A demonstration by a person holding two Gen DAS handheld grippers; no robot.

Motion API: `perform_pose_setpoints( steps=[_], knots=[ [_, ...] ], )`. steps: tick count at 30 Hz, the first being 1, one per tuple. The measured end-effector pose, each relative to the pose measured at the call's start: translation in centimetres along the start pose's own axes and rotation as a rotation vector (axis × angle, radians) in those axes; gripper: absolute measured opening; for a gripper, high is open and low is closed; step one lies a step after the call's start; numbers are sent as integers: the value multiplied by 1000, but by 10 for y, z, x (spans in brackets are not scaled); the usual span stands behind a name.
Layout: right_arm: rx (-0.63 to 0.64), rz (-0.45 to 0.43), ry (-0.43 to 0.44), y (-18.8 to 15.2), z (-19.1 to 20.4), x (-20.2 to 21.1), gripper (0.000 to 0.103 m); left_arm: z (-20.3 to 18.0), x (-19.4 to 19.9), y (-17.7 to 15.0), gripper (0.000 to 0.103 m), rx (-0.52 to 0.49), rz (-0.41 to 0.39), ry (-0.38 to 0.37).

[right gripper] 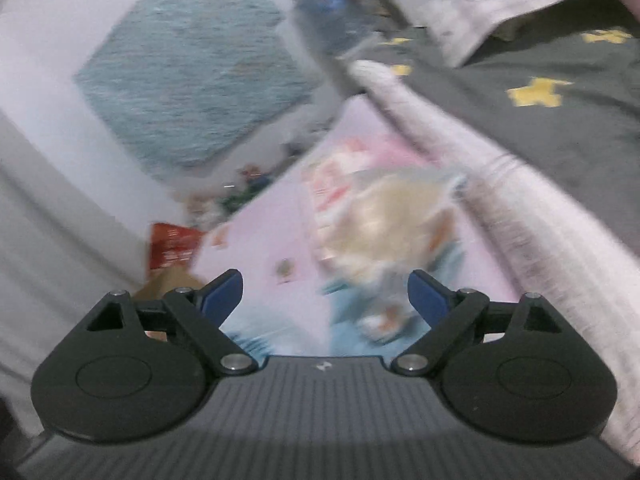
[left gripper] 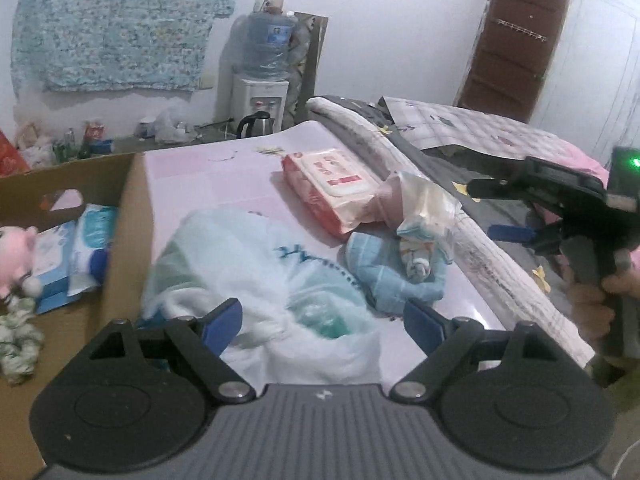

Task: Organize soft objects
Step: 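Move both tools to the clear bag of cotton swabs on the bed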

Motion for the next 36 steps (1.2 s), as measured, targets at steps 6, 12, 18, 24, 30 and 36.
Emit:
perform_pose_setpoints(
  steps=[6,12,18,24,30,36],
  knots=[
    [128,43,-148,20,3,-50,90,-11,-24,-8,89,-20,36,33],
    [200,133,-283,16,7,-112,90,-7,-25,-16,89,-8,46,51],
    [115,108,-205,13,-1,-105,55,0,-19,-23,89,-4,46,59],
    [57,66,-138,13,-7,-69,51,2,-13,-28,89,6,47,44],
    [-5,67,-18,-5,-11,-15,51,-4,-6,-36,89,-10,49,7],
    [38,231,84,-63,2,17,54,-13,-1,-53,89,-32,103,-109]
  ],
)
Point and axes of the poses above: each gripper's, at about its wrist camera, not at the fingertips, and x roughly against the way its jaws point, z to its left, y to its top, the point moved 2 cm from there along -x, roughly the way its jaws point
